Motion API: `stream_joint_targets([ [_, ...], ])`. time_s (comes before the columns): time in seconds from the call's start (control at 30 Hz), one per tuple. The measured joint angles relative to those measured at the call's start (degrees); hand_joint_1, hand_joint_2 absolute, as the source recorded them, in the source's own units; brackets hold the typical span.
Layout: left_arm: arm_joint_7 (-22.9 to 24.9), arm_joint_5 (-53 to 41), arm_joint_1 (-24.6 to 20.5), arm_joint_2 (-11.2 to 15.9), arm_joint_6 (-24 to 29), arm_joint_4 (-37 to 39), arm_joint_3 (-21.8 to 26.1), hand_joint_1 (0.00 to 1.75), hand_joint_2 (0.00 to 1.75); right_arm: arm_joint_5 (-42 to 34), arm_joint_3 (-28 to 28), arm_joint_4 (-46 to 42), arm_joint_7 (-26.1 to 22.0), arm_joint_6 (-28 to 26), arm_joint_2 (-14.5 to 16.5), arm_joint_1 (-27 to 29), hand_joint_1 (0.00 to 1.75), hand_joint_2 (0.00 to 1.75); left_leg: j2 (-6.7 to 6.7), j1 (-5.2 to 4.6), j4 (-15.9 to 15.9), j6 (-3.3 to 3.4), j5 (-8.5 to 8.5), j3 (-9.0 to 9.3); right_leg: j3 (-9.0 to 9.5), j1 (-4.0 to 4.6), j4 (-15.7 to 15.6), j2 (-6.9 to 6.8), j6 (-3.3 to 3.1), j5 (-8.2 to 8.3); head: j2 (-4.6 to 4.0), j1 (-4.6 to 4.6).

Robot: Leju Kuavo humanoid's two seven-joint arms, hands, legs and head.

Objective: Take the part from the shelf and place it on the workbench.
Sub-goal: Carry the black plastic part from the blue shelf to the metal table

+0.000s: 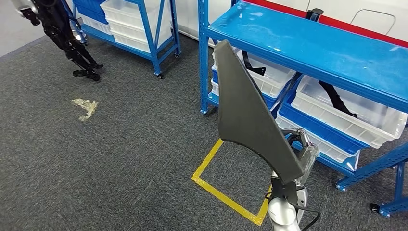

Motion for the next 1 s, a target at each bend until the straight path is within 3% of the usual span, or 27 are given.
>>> stream_joint_targets([
  [0.07,0.0,0.0,0.2,0.1,0.1,0.0,0.0,0.0,1.75,0.0,0.0,0.0,0.0,0.1,0.0,-0.1,1.75,1.75,-0.78,0.15,-0.2,-0.71,0.33,-0.42,0.05,0.03,0.0,-1.18,-0.92,0.37,0.0,-0.06],
  [0.1,0.0,0.0,0.4,0.1,0.1,0.0,0.0,0.0,1.75,0.0,0.0,0.0,0.0,0.1,0.1,-0.1,1.75,1.75,-0.28,0.14,0.1,-1.0,0.14,-0.66,0.09,-0.08,-0.1,-1.74,-1.31,0.55,0.01,-0.09],
  [0.17,0.0,0.0,0.4,0.1,0.3,0.0,0.0,0.0,1.75,0.0,0.0,0.0,0.0,0.2,0.3,-0.3,1.75,1.75,2.7,0.12,3.8,-1.49,-2.21,-2.47,0.18,-0.37,-0.3,-3.22,-2.09,0.73,0.0,-0.47],
  [0.23,0.0,0.0,0.3,0.1,0.4,0.0,0.0,0.0,1.75,0.0,0.0,0.0,0.1,0.2,0.4,-0.3,1.75,1.75,5.86,0.26,11.3,-2.0,-5.98,-6.1,0.15,-0.01,-0.3,-4.91,-2.57,0.68,-0.01,-0.82],
  [0.27,0.0,0.0,0.3,0.1,0.4,0.0,0.0,0.0,1.75,0.0,0.0,0.0,0.1,0.3,0.4,-0.3,1.75,1.75,6.5,0.43,14.6,-2.2,-7.18,-7.67,0.11,0.11,-0.3,-5.77,-2.66,0.66,-0.01,-0.82],
  [0.3,0.0,0.0,0.3,0.1,0.5,0.0,0.0,0.0,1.75,0.1,0.0,0.0,0.2,0.4,0.4,-0.3,1.75,1.75,6.83,0.57,16.0,-2.33,-7.29,-8.26,0.09,0.17,-0.3,-6.59,-2.69,0.63,-0.01,-0.83],
  [0.33,0.0,0.0,0.3,0.1,0.6,0.0,0.0,0.0,1.75,0.0,0.0,0.0,0.2,0.5,0.4,-0.4,1.75,1.75,7.08,0.68,15.2,-2.39,-6.45,-7.73,0.1,0.18,-0.3,-7.34,-2.7,0.6,0.0,-0.83],
  [0.43,0.0,0.1,0.3,0.2,1.0,0.1,0.1,0.0,1.75,0.0,0.0,0.0,0.2,0.8,0.5,-0.7,1.75,1.75,9.41,0.62,4.7,-2.06,-2.15,-1.56,0.22,0.44,-0.2,-9.0,-2.35,0.33,-0.01,-0.84],
  [0.5,0.0,0.1,0.2,0.2,1.2,0.1,0.1,0.0,1.75,0.0,0.0,0.0,0.2,0.9,0.5,-1.0,1.75,1.75,10.41,0.22,1.0,-1.49,-1.44,0.45,0.26,0.88,-0.2,-9.8,-1.86,0.11,-0.01,-0.6],
  [0.57,0.0,0.1,0.2,0.2,1.2,0.1,0.1,0.0,1.75,-0.1,0.0,0.0,0.2,1.0,0.5,-1.2,1.75,1.75,9.39,-0.14,0.6,-0.75,-1.44,0.29,0.46,0.99,-0.3,-10.67,-1.24,0.01,-0.01,-0.36],
  [0.63,0.0,0.1,0.2,0.3,1.2,0.1,0.1,0.0,1.75,-0.2,0.0,0.0,0.2,1.0,0.6,-1.3,1.75,1.75,8.37,-0.06,0.2,0.05,-1.12,0.49,0.07,0.76,0.8,-9.26,-0.76,-0.83,-0.01,-0.34],
  [0.67,0.0,0.1,0.2,0.3,1.1,0.1,0.1,0.0,1.75,-0.2,0.0,0.0,0.2,1.0,0.6,-1.3,1.75,1.75,7.87,0.08,0.0,0.46,-0.92,0.61,-0.85,0.69,2.8,-7.85,-0.78,-1.88,-0.01,-0.27],
  [0.73,0.0,0.1,0.0,0.2,1.0,0.1,0.1,0.0,1.75,-0.3,0.0,0.0,0.1,1.0,0.5,-1.2,1.75,1.75,6.73,0.17,-0.1,0.97,-0.74,0.58,-4.46,0.63,10.0,-5.19,-1.21,-4.9,-0.01,-0.1],
  [0.8,0.0,0.1,0.0,0.2,0.9,0.1,0.1,0.0,1.75,-0.4,-0.1,0.2,0.1,1.0,0.3,-1.1,1.75,1.75,5.41,0.12,-0.1,1.13,-0.69,0.49,-7.53,0.66,15.7,-4.49,-1.16,-6.36,-0.01,-0.03],
  [0.83,0.0,0.1,0.0,0.2,0.9,0.1,0.1,0.0,1.75,-0.4,-0.1,0.2,0.1,1.0,0.3,-1.1,1.75,1.75,4.73,0.12,-0.1,1.12,-0.68,0.49,-7.72,0.63,15.5,-4.39,-0.81,-5.77,-0.01,-0.02],
  [0.87,0.0,0.1,0.1,0.2,0.9,0.1,0.1,0.0,1.75,-0.4,-0.1,0.3,0.1,1.0,0.2,-1.1,1.75,1.75,4.09,0.16,0.0,1.09,-0.66,0.52,-6.87,0.54,13.3,-4.3,-0.33,-4.46,0.0,-0.03],
  [0.93,0.0,0.1,0.1,0.2,0.8,0.1,0.1,0.0,1.75,-0.5,-0.1,0.3,0.1,1.0,0.2,-1.2,1.75,1.75,2.91,0.12,0.2,0.79,-0.67,0.49,-3.43,0.24,5.6,-3.25,0.46,-1.21,0.01,-0.01],
  [1.0,0.0,0.1,0.1,0.3,0.8,0.1,0.1,0.0,1.75,-0.5,-0.1,0.4,0.1,1.0,0.3,-1.3,1.75,1.75,2.13,-0.07,0.4,0.24,-0.66,0.24,-1.27,0.11,0.9,-2.36,0.22,0.46,0.01,-0.06],
])
